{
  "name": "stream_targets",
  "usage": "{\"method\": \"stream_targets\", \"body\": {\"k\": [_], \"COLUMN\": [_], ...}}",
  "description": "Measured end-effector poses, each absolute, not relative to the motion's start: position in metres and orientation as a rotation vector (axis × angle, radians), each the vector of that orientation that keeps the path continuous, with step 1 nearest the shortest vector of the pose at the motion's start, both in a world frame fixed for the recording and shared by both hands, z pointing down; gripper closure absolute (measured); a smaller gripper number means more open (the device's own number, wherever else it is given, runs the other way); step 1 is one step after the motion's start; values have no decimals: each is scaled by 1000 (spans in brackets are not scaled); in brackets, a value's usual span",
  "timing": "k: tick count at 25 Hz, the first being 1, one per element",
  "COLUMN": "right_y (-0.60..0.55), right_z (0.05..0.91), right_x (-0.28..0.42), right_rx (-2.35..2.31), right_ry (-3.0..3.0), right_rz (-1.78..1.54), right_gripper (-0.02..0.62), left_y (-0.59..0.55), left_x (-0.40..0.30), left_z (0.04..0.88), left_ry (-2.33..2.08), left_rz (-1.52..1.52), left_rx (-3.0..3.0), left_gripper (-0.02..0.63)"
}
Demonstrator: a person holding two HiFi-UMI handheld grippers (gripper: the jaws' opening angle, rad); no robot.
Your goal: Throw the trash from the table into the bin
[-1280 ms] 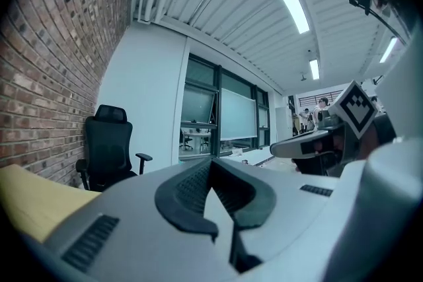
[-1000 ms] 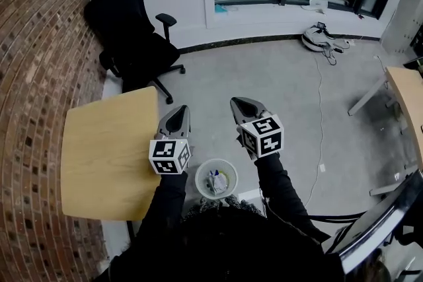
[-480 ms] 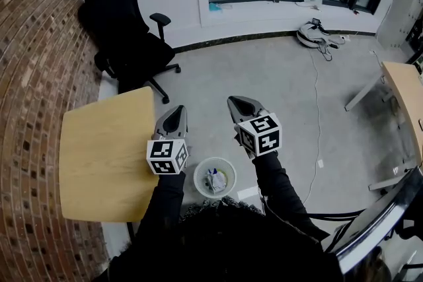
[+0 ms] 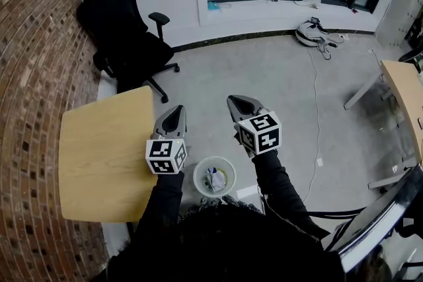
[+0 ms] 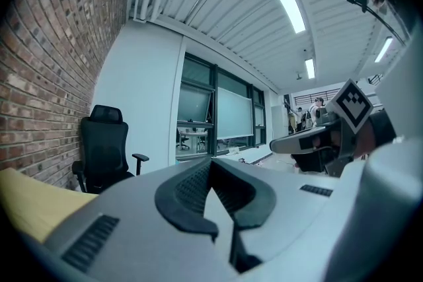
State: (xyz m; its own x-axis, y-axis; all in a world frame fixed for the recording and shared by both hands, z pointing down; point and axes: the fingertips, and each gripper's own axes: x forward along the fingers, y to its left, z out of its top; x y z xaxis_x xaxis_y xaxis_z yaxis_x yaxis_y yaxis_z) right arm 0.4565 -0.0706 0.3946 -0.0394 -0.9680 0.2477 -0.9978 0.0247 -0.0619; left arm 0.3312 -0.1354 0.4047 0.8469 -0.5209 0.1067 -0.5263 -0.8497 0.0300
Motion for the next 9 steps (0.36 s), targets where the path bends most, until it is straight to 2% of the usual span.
{"method": "stream_targets", "body": {"k": [9], "right_y": [-71], "right_z": [396], "right_x": [455], "right_rx": [2072], "right_ry": [-2140], "right_rz": [336], "right_gripper": [585], "left_y": [-136], "left_x": [330], "left_z": [407], "left_ry": [-835], "left_rz": [148], "left_rx": [2960], "left_gripper": [601]}}
